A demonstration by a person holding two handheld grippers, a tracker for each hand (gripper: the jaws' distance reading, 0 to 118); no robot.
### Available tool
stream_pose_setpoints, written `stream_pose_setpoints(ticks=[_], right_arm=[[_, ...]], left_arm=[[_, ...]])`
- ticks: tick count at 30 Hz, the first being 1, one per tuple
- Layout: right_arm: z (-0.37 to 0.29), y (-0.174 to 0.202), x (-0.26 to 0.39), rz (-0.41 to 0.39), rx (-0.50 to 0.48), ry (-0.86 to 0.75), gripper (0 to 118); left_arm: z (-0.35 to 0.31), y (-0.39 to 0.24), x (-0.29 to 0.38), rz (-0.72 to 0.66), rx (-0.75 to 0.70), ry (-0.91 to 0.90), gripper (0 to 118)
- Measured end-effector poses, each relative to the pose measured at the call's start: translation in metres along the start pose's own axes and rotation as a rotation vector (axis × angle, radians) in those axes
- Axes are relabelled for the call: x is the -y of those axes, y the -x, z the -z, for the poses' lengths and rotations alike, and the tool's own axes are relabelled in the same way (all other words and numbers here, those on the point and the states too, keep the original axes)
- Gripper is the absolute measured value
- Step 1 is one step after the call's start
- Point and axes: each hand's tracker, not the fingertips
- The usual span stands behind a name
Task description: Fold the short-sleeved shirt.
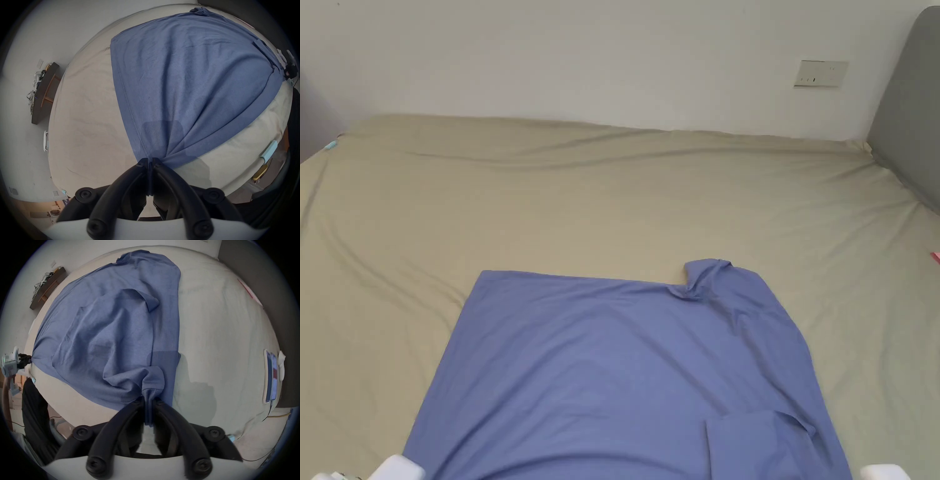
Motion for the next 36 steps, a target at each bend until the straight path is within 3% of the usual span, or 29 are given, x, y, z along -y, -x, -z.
stream_pose_setpoints(ticks=[1,4,5,6,7,9,13,15,17,19,21,24,36], right_arm=[[-0.006,0.002,-0.002,-0.034,0.023,-0.012,81],[-0.033,0.012,-0.011,-0.067,0.186,-0.055,104],[-0.051,0.014,-0.016,-0.067,0.19,-0.126,108],[-0.074,0.018,-0.024,-0.065,0.168,-0.224,108],[-0.097,0.025,-0.033,-0.062,0.164,-0.31,108],[-0.141,0.041,-0.049,-0.067,0.174,-0.479,108],[-0.217,0.092,-0.07,-0.1,0.164,-0.838,108],[-0.239,0.115,-0.073,-0.112,0.149,-0.933,107],[-0.251,0.133,-0.074,-0.109,0.124,-1.0,101],[-0.257,0.152,-0.069,-0.11,0.138,-1.074,64],[-0.255,0.165,-0.065,-0.115,0.159,-1.105,1],[-0.25,0.18,-0.059,-0.169,0.189,-1.149,1],[-0.239,0.189,-0.057,-0.205,0.23,-1.127,1]], left_arm=[[-0.003,0.0,-0.001,0.005,-0.005,-0.014,6],[-0.029,0.004,-0.013,-0.032,-0.017,-0.163,21],[-0.042,0.005,-0.019,-0.063,-0.021,-0.23,50],[-0.057,0.007,-0.028,-0.111,-0.028,-0.293,100],[-0.075,0.01,-0.039,-0.15,-0.022,-0.367,118],[-0.116,0.008,-0.059,-0.229,-0.007,-0.557,111],[-0.197,0.001,-0.093,-0.375,-0.047,-0.876,111],[-0.227,-0.012,-0.101,-0.415,-0.071,-0.995,109],[-0.247,-0.019,-0.106,-0.43,-0.116,-1.065,94],[-0.261,-0.04,-0.107,-0.443,-0.181,-1.123,46],[-0.263,-0.048,-0.108,-0.439,-0.214,-1.13,12],[-0.265,-0.056,-0.107,-0.427,-0.198,-1.136,0],[-0.262,-0.062,-0.101,-0.332,-0.249,-1.133,0]])
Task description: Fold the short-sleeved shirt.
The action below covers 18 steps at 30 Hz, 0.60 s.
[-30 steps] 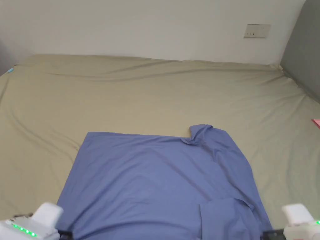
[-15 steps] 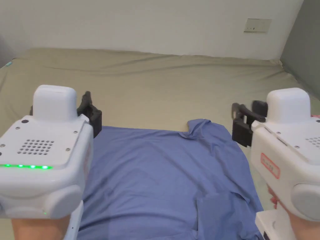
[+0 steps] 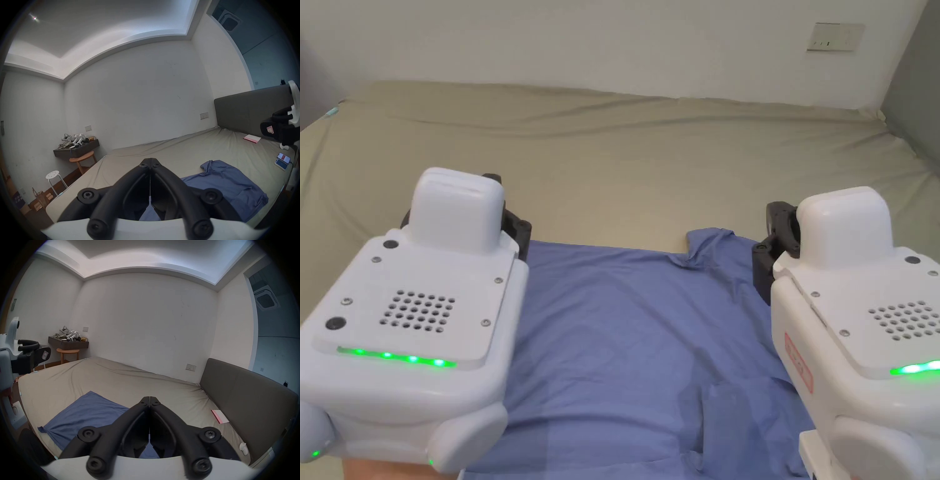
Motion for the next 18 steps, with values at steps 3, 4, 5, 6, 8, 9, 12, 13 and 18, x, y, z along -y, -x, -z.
stream_pose_setpoints(ticks=[3,4,5,6,8,9,12,13,18], right_arm=[[0.0,0.001,0.006,-0.028,-0.012,0.012,1],[0.001,0.001,0.009,-0.036,-0.019,0.022,1],[0.001,0.001,0.012,-0.041,-0.022,0.029,1],[0.002,0.0,0.016,-0.047,-0.028,0.04,1],[0.004,-0.003,0.024,-0.056,-0.041,0.075,1],[0.004,-0.005,0.028,-0.057,-0.048,0.093,1],[0.006,-0.012,0.041,-0.058,-0.049,0.139,1],[0.005,-0.015,0.045,-0.055,-0.05,0.157,1],[0.006,-0.024,0.059,-0.047,-0.048,0.221,1]], left_arm=[[0.012,0.01,0.019,0.023,0.005,0.093,0],[0.014,0.012,0.027,0.018,0.014,0.138,0],[0.016,0.018,0.037,0.01,0.029,0.18,0],[0.017,0.027,0.052,-0.002,0.054,0.235,0],[0.016,0.042,0.086,-0.016,0.077,0.381,0],[0.016,0.051,0.109,-0.024,0.068,0.475,0],[0.007,0.085,0.179,-0.113,0.045,0.744,0],[0.003,0.096,0.198,-0.139,0.026,0.804,0],[-0.01,0.132,0.251,-0.246,-0.04,0.99,52]])
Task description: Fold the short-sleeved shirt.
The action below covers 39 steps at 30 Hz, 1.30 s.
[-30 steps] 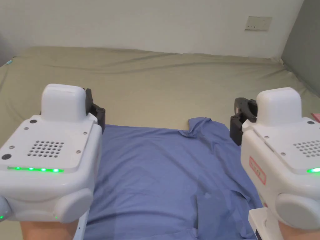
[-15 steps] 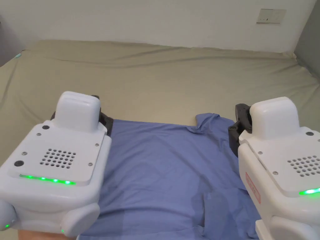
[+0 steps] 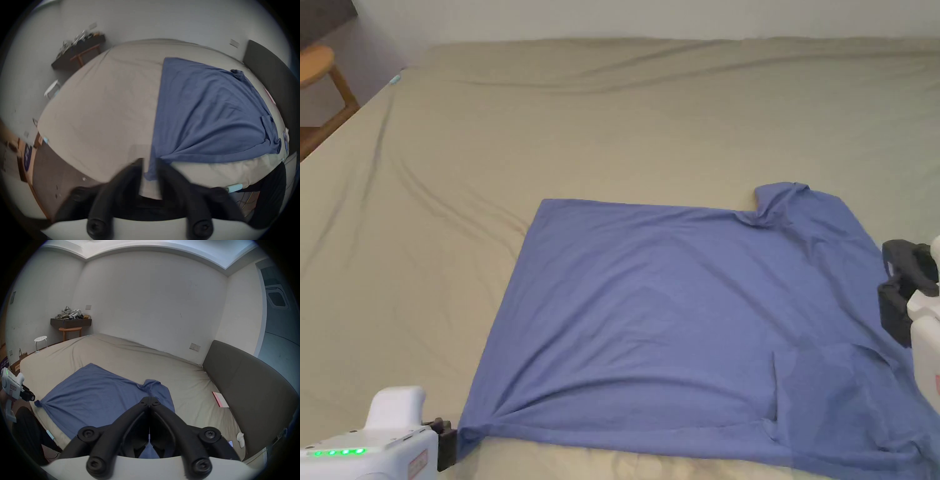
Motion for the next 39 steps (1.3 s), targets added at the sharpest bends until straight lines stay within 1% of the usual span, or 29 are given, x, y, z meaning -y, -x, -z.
stream_pose_setpoints(ticks=[1,2,3,6,10,11,12,13,14,15,16,17,18,20,21,22,23,24,27,28,30,32,35,37,39], right_arm=[[0.002,-0.001,0.003,-0.007,0.007,0.012,1],[0.003,-0.001,0.006,-0.016,0.007,0.026,1],[0.004,-0.002,0.008,-0.02,0.006,0.041,1],[0.006,-0.007,0.014,-0.013,0.009,0.073,1],[0.008,-0.013,0.021,-0.009,0.033,0.115,1],[0.008,-0.015,0.022,-0.003,0.036,0.123,1],[0.009,-0.017,0.024,0.008,0.043,0.13,1],[0.01,-0.018,0.026,0.018,0.066,0.136,1],[0.011,-0.018,0.027,0.014,0.084,0.142,1],[0.012,-0.018,0.029,0.008,0.084,0.151,1],[0.013,-0.02,0.03,0.01,0.081,0.162,1],[0.014,-0.021,0.032,0.015,0.079,0.172,1],[0.015,-0.025,0.035,0.026,0.08,0.183,1],[0.019,-0.033,0.045,0.052,0.087,0.231,2],[0.024,-0.04,0.053,0.07,0.089,0.283,15],[0.028,-0.046,0.063,0.094,0.084,0.325,40],[0.033,-0.051,0.076,0.117,0.077,0.39,75],[0.04,-0.057,0.091,0.149,0.034,0.489,100],[0.05,-0.062,0.142,0.245,-0.014,0.637,101],[0.052,-0.062,0.155,0.255,-0.028,0.671,101],[0.058,-0.057,0.18,0.264,-0.009,0.732,101],[0.06,-0.052,0.193,0.274,-0.006,0.737,101],[0.064,-0.047,0.2,0.334,-0.034,0.74,101],[0.07,-0.044,0.202,0.329,-0.03,0.737,96],[0.077,-0.043,0.205,0.307,-0.022,0.746,92]], left_arm=[[0.004,0.004,0.0,-0.012,0.015,0.004,84],[0.004,0.004,0.0,-0.014,0.032,0.003,103],[0.006,0.003,-0.001,-0.009,0.033,-0.001,109],[0.013,-0.011,-0.007,0.027,0.051,-0.028,109],[0.034,-0.033,-0.008,0.108,-0.003,0.019,109],[0.039,-0.037,-0.007,0.124,-0.017,0.038,105],[0.045,-0.041,-0.007,0.146,-0.031,0.063,92],[0.048,-0.044,-0.007,0.158,-0.026,0.076,73],[0.048,-0.045,-0.008,0.171,0.033,0.084,53],[0.042,-0.052,-0.011,0.188,0.072,0.068,26],[0.04,-0.061,-0.012,0.222,0.053,0.059,6],[0.038,-0.068,-0.012,0.267,-0.002,0.043,6],[0.039,-0.071,-0.012,0.316,-0.022,0.059,6],[0.031,-0.07,-0.013,0.305,-0.024,0.035,6],[0.022,-0.068,-0.014,0.291,-0.021,0.011,6],[0.017,-0.065,-0.016,0.269,-0.017,-0.022,6],[0.01,-0.063,-0.018,0.251,-0.017,-0.038,6],[0.003,-0.06,-0.019,0.239,-0.009,-0.044,6],[-0.008,-0.055,-0.026,0.212,0.004,-0.069,6],[-0.01,-0.055,-0.026,0.214,0.002,-0.069,6],[-0.012,-0.06,-0.028,0.228,-0.008,-0.072,6],[-0.011,-0.063,-0.029,0.242,-0.019,-0.063,6],[-0.002,-0.068,-0.028,0.267,-0.035,-0.036,6],[0.002,-0.069,-0.027,0.28,-0.043,-0.02,6],[0.006,-0.071,-0.025,0.284,-0.046,-0.004,6]])
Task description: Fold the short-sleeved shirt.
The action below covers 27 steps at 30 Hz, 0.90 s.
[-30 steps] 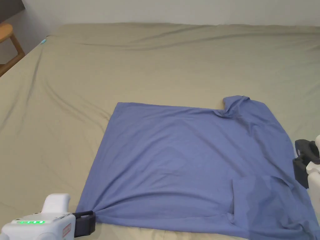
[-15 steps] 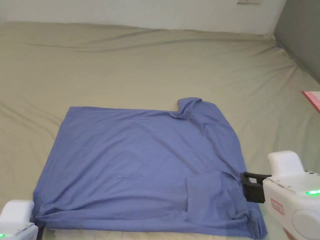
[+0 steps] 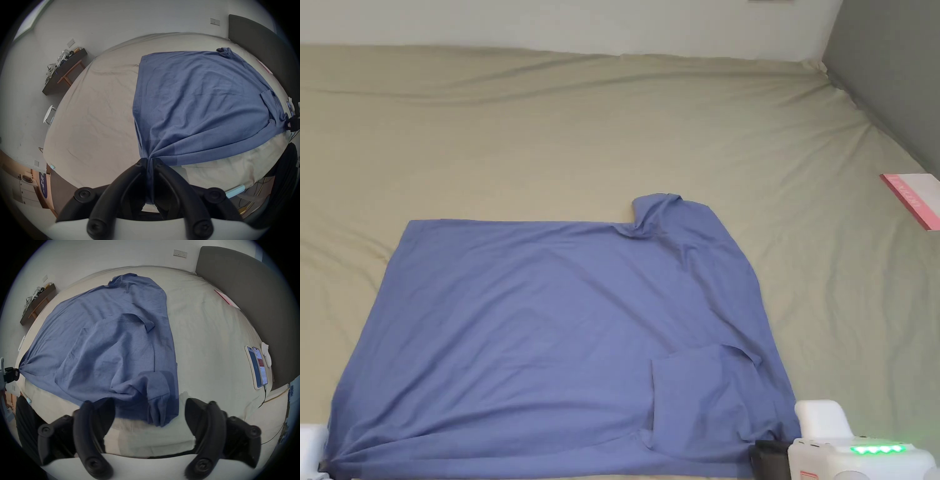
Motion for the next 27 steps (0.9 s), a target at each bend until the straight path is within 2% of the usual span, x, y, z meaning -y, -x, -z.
stream_pose_setpoints(ticks=[1,2,4,5,8,14,19,24,27], right_arm=[[0.003,-0.001,0.0,-0.003,-0.003,-0.006,90],[0.006,-0.003,-0.001,-0.011,-0.01,-0.012,78],[0.01,-0.003,0.0,-0.036,-0.015,-0.015,17],[0.012,-0.004,0.002,-0.05,-0.028,-0.015,4],[0.005,-0.007,-0.001,-0.08,-0.032,-0.017,4],[-0.035,-0.029,-0.006,0.07,-0.142,-0.192,4],[-0.061,-0.042,-0.028,0.193,-0.218,-0.332,4],[-0.051,-0.04,-0.069,0.212,-0.196,-0.33,4],[-0.035,-0.034,-0.094,0.197,-0.16,-0.306,4]], left_arm=[[0.001,0.0,0.0,0.0,0.001,0.004,6],[0.004,0.001,0.0,-0.002,0.002,0.011,6],[0.007,0.001,0.0,-0.004,0.007,0.025,6],[0.008,0.001,0.0,0.0,0.007,0.026,6],[0.007,0.001,-0.001,0.008,0.005,0.023,6],[-0.013,0.012,-0.014,-0.101,0.053,-0.087,6],[-0.018,0.029,-0.039,-0.294,0.137,-0.178,6],[-0.004,0.025,-0.074,-0.28,0.119,-0.201,6],[0.011,0.022,-0.094,-0.275,0.114,-0.192,6]])
